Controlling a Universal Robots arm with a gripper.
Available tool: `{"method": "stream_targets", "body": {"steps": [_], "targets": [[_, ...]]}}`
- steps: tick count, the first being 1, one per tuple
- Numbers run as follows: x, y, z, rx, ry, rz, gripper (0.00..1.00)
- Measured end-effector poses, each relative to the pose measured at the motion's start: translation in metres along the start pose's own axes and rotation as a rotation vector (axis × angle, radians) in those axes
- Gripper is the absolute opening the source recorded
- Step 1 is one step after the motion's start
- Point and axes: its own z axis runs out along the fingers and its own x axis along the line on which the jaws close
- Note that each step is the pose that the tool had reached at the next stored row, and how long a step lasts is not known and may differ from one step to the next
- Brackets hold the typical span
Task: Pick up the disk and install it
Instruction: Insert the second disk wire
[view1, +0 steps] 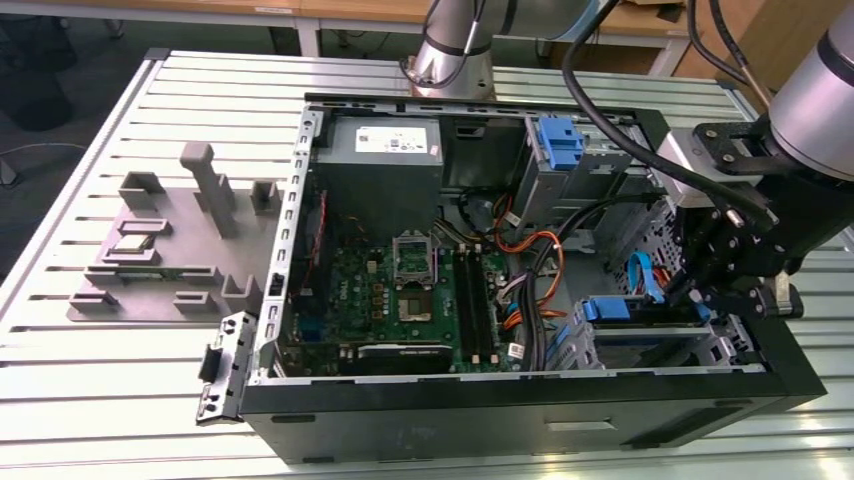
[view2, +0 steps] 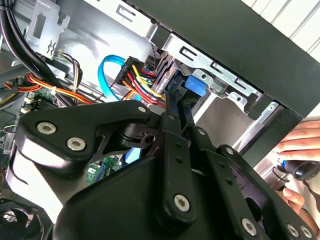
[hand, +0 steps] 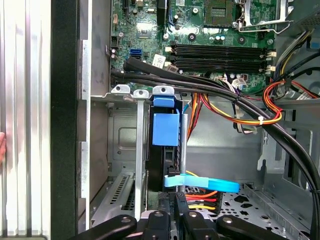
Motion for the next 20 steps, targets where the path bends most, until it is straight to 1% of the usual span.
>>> {"method": "stream_targets", "body": {"steps": [1,9,15,20], "targets": [[0.0,0.0,0.0,0.0,0.0,0.0,0.16],[0.0,0.0002,0.0001,0.0,-0.0001,0.0,0.16],[0.0,0.0022,0.0,0.0001,-0.001,0.0,0.16],[0.0,0.0024,0.0021,0.0001,-0.0011,0.0,0.16]]}}
